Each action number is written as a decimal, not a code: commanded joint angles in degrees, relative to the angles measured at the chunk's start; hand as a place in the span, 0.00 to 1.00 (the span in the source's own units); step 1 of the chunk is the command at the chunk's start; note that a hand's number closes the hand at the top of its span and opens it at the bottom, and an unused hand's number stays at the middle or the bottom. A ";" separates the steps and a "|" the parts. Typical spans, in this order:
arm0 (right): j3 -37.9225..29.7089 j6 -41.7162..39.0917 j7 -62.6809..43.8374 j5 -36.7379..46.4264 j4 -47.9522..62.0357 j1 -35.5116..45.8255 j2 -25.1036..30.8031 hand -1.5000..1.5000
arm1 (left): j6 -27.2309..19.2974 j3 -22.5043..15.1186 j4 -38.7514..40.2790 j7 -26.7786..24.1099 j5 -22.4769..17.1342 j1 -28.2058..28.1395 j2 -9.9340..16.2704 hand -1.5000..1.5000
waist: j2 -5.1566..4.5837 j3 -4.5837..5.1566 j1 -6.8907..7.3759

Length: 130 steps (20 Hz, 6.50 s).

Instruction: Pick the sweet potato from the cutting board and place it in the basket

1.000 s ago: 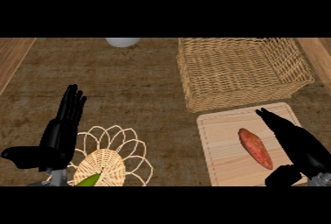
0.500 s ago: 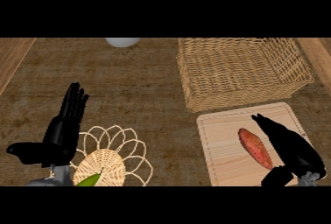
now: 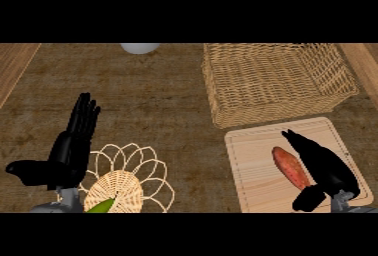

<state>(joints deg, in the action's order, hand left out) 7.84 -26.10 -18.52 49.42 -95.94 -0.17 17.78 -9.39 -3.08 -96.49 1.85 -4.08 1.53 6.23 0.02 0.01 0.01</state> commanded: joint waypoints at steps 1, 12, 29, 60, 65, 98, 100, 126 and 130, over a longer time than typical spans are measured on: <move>1.89 6.04 3.53 4.33 7.83 0.78 -2.38 0.00 | 0.04 -0.96 -3.82 0.48 1.29 -2.81 -0.61 0.50 | -0.01 -0.02 0.21; -1.82 3.51 7.03 4.18 8.85 -0.09 -2.48 1.00 | 1.26 0.49 0.39 -0.15 2.54 -0.20 -2.65 0.50 | -0.01 0.00 -0.04; 18.73 14.74 2.19 21.43 21.03 10.24 -17.18 1.00 | 2.04 -0.57 0.23 -0.27 3.76 1.17 -3.50 0.50 | -0.63 -0.14 2.63; 30.35 24.95 -26.27 1.44 -23.22 16.79 -17.74 1.00 | 3.85 3.97 3.17 -1.30 1.22 1.61 -1.87 0.50 | 0.07 0.02 -0.15; 19.36 23.14 -20.92 -0.07 -21.98 14.33 -11.74 1.00 | 4.16 4.21 -2.59 0.99 0.84 -1.22 -0.86 0.50 | -0.01 -0.02 0.01; -6.81 30.82 10.06 1.07 20.96 24.99 -6.57 1.00 | 3.10 2.06 -1.22 -0.45 4.59 -1.04 -4.02 0.50 | -0.07 -0.01 0.28; -10.46 29.59 11.66 -1.39 27.44 31.63 -5.34 1.00 | 3.69 2.47 -4.64 2.56 3.34 -2.15 -3.39 0.50 | -0.09 -0.02 0.56; -21.91 42.47 34.84 -10.90 52.66 36.97 -3.30 0.00 | 5.37 4.54 2.06 -3.30 2.98 -1.35 -3.56 0.50 | -0.33 -0.05 0.71; -21.65 40.95 29.55 -12.21 42.77 37.19 -2.67 0.00 | 7.23 6.87 -0.16 0.17 0.79 -0.21 -0.80 0.50 | 0.05 0.00 0.06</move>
<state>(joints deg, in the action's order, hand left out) -12.67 13.74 10.79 38.97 -49.44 37.33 14.59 -3.71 1.60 -96.38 1.10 -1.68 0.52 3.31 -0.01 0.03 0.33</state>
